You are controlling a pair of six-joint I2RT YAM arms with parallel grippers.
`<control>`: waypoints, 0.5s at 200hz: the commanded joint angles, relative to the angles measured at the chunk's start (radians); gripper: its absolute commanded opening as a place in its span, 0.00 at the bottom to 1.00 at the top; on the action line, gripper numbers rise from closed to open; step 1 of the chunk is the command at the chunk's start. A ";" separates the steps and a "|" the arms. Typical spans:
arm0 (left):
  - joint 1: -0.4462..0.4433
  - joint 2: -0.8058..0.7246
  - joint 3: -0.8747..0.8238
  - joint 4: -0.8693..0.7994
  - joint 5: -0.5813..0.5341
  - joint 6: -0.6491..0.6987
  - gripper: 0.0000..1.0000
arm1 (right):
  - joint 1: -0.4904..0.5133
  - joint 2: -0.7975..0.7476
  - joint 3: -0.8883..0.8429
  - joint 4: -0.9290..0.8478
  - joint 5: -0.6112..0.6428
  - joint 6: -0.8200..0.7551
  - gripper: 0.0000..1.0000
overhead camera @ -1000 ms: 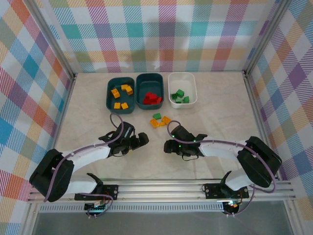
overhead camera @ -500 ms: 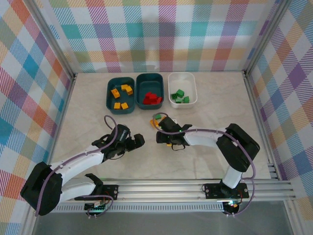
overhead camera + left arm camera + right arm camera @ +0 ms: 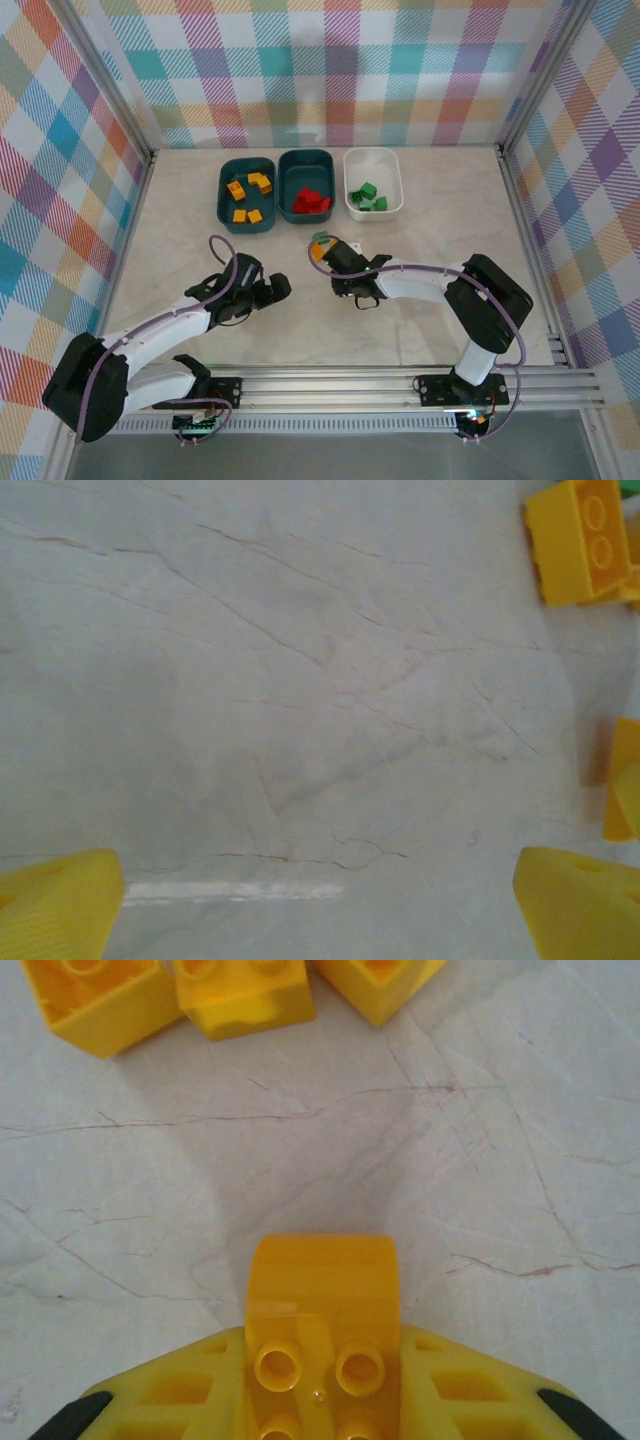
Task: Sort the legos into containers by color
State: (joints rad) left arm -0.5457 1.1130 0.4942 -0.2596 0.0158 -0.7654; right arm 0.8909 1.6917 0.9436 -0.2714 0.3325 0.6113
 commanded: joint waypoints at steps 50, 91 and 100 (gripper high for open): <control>0.184 -0.099 -0.101 0.060 0.149 -0.059 1.00 | 0.008 0.194 0.431 0.077 -0.135 -0.208 0.27; 0.200 -0.280 -0.138 -0.108 0.080 -0.031 1.00 | -0.006 0.435 0.776 0.052 -0.183 -0.247 0.27; 0.201 -0.292 -0.157 -0.106 0.097 -0.042 1.00 | -0.010 0.466 0.827 0.052 -0.202 -0.239 0.27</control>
State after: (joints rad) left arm -0.3580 0.8677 0.3820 -0.2985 0.1032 -0.7986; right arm 0.8894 2.0861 1.6455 -0.2028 0.1932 0.4015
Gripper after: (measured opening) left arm 0.999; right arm 0.316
